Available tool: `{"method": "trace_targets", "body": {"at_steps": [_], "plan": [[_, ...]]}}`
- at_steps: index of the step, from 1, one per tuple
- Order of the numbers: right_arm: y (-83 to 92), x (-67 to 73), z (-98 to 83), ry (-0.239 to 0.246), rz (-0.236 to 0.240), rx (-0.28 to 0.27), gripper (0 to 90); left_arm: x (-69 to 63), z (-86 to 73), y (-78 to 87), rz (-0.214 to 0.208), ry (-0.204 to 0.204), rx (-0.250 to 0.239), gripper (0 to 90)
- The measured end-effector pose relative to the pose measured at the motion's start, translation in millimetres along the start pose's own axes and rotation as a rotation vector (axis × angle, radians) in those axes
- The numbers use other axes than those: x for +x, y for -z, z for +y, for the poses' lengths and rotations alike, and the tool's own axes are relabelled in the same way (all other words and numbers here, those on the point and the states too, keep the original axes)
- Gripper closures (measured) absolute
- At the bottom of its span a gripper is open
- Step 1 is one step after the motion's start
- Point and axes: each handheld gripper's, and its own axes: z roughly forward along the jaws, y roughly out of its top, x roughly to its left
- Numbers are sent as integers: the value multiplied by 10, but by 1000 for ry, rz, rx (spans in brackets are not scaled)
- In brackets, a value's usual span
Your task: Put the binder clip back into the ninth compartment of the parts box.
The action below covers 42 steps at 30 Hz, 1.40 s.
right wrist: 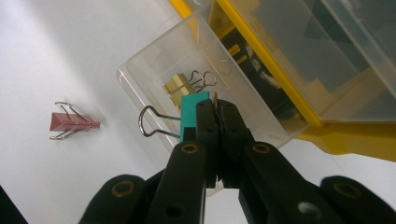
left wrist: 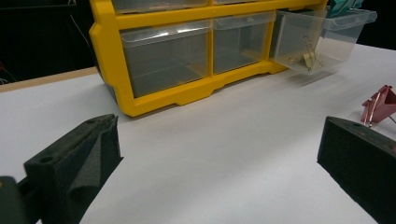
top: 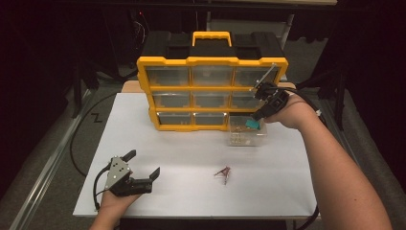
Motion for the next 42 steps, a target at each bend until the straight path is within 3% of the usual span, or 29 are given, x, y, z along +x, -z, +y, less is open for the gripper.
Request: {"method": "trace_targets", "body": {"at_steps": [13,20,22,25,42], "plan": [[-157,-69,-37,-44,-10,8,900,4,1,-1,-1,-1,-1,3],[-132,-79,-43,-55,-24,-1,895,4,1,-1,-1,-3,1,2],[-127,-74,-44,-53,-24,-3,749,4,1,0,-1,-4,1,3],[-112,-44,-48,-60,-4,-10,687,2,0,-2,-1,-5,2,2],[14,128,-244,-23,28,7,653,-14,1,-8,-4,-10,5,2]]}}
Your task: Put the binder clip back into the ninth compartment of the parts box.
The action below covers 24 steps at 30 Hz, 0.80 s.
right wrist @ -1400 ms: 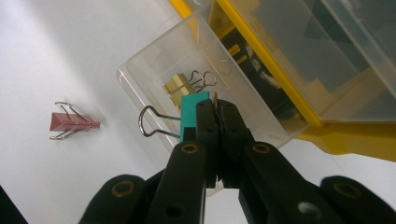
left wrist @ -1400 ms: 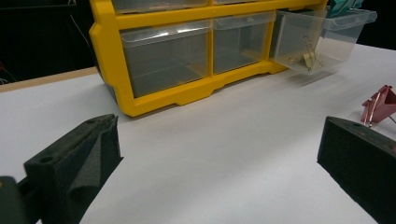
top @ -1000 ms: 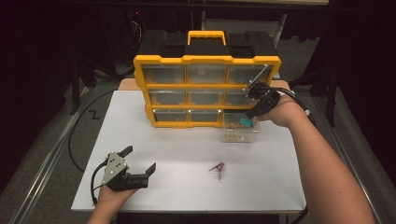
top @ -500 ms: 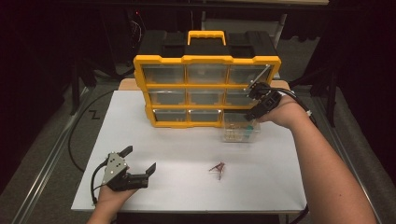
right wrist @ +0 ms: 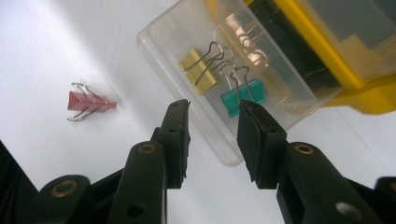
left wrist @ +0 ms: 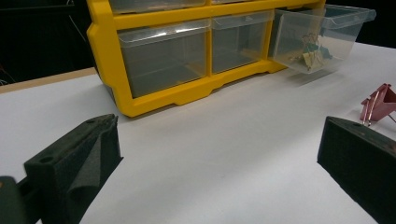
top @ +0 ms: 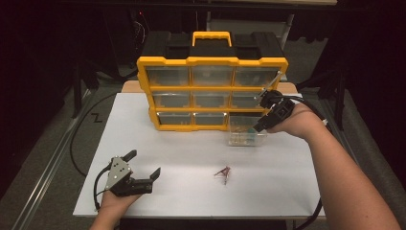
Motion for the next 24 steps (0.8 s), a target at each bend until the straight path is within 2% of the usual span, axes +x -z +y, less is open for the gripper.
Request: {"method": "trace_targets", "body": {"at_steps": [8,14,24], "plan": [[21,53,-101,4,3,13,638,-3,-1,-5,1,1,0,2],[62,81,-169,-16,-2,13,630,-4,0,-2,0,-1,-1,2],[10,148,-263,-2,12,35,615,-7,-2,-8,0,0,0,2]]}}
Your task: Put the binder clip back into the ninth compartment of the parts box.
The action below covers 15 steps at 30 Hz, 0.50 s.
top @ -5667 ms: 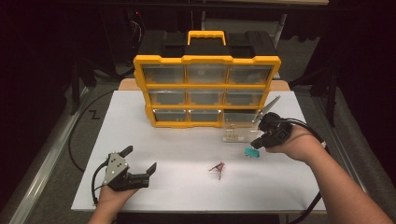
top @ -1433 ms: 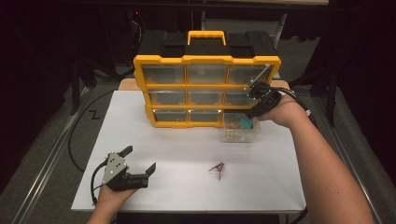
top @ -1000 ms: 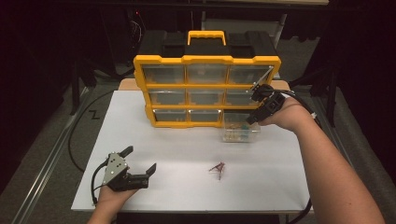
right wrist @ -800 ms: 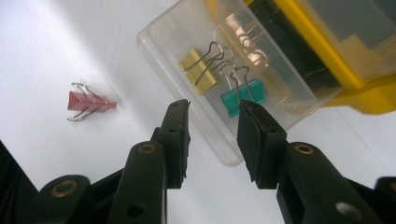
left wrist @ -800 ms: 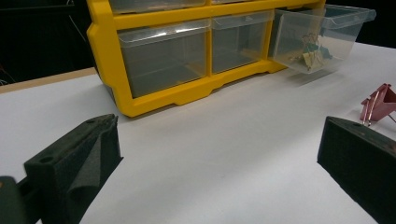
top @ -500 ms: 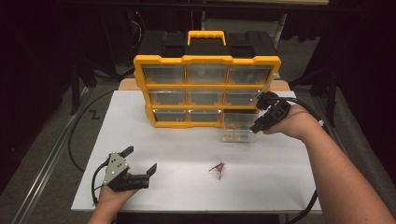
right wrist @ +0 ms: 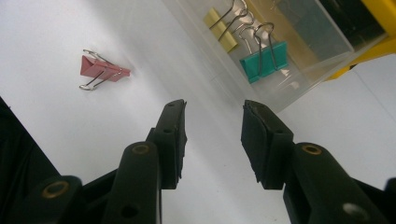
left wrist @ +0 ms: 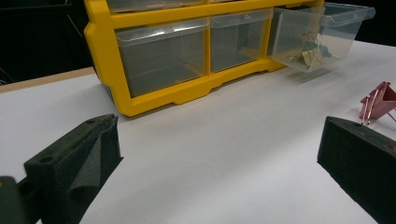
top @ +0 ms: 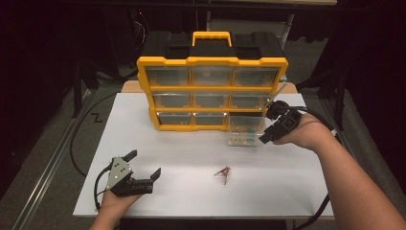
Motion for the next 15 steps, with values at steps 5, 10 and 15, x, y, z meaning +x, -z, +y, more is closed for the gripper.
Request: {"method": "trace_targets", "body": {"at_steps": [5,10,15], "plan": [[-23,34,-32,11,9,8,612,-1,-1,0,1,0,-1,3],[-61,90,-78,18,12,8,596,1,-2,2,2,-1,-1,3],[-110,161,-104,29,16,15,589,-6,-2,1,0,-4,3,3]]}}
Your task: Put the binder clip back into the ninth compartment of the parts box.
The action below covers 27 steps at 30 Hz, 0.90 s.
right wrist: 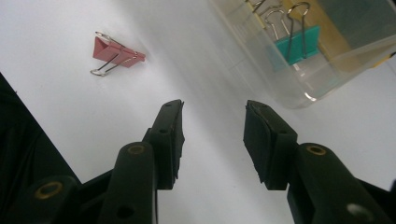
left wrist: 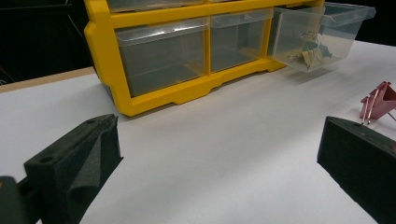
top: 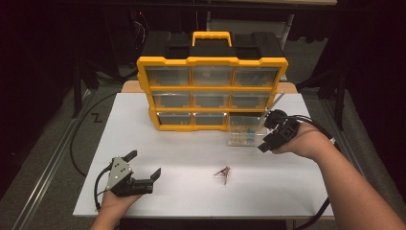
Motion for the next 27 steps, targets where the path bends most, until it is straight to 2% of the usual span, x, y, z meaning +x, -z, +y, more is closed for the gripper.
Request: {"method": "trace_targets", "body": {"at_steps": [10,18,27], "plan": [[-188,127,-25,17,17,17,564,-1,-1,0,0,1,0,3],[-356,206,-34,2,22,20,526,-3,0,3,-2,-3,0,3],[-565,326,-30,14,33,27,479,0,0,3,-3,-5,0,3]]}}
